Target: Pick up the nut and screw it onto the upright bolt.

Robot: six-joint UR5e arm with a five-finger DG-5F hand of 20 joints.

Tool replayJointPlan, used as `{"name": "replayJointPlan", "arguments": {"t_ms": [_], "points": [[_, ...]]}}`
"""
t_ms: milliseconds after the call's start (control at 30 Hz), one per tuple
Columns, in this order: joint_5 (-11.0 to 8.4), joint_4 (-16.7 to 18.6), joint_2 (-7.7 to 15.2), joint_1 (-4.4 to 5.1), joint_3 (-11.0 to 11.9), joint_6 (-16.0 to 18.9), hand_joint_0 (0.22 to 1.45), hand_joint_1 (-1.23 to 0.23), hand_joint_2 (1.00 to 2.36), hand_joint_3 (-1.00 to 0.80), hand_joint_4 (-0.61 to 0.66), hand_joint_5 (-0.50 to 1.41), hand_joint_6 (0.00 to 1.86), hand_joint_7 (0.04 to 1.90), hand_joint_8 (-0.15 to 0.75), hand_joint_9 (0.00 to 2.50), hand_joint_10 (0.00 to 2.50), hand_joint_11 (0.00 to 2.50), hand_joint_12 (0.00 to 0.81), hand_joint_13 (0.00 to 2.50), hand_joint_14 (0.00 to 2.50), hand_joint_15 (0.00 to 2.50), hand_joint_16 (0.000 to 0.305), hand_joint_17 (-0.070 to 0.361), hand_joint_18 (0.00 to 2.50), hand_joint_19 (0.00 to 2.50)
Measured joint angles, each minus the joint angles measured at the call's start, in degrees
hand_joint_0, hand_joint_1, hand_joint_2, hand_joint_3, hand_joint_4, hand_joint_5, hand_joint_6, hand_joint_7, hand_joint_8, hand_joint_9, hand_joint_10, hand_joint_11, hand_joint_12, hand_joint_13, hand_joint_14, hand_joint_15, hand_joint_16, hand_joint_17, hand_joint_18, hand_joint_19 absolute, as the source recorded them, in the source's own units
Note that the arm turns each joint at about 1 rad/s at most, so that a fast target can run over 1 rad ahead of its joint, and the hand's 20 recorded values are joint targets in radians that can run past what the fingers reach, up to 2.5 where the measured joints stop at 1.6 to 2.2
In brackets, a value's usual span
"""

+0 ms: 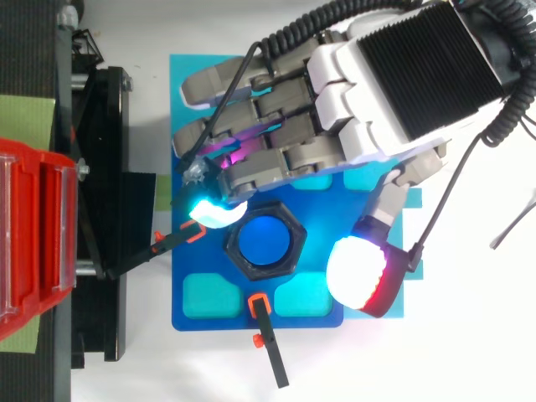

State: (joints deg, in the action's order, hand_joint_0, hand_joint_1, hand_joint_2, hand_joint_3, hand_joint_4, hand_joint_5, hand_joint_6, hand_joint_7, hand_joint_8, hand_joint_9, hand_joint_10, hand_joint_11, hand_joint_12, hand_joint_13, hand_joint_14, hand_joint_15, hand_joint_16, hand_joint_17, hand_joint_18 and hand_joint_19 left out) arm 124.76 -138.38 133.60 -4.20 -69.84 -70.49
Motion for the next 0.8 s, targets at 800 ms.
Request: {"name": "replayJointPlan", "arguments": {"t_ms": [800], "points": [[1.53,1.3,-0.1,-1.17,0.6,0.1,0.49,-0.12,1.00,-0.50,0.25,-0.07,0.50,0.99,0.221,0.78,0.00,0.00,0.229,0.57,0.00,0.00,0.025,0.056,0.26,0.00]]}}
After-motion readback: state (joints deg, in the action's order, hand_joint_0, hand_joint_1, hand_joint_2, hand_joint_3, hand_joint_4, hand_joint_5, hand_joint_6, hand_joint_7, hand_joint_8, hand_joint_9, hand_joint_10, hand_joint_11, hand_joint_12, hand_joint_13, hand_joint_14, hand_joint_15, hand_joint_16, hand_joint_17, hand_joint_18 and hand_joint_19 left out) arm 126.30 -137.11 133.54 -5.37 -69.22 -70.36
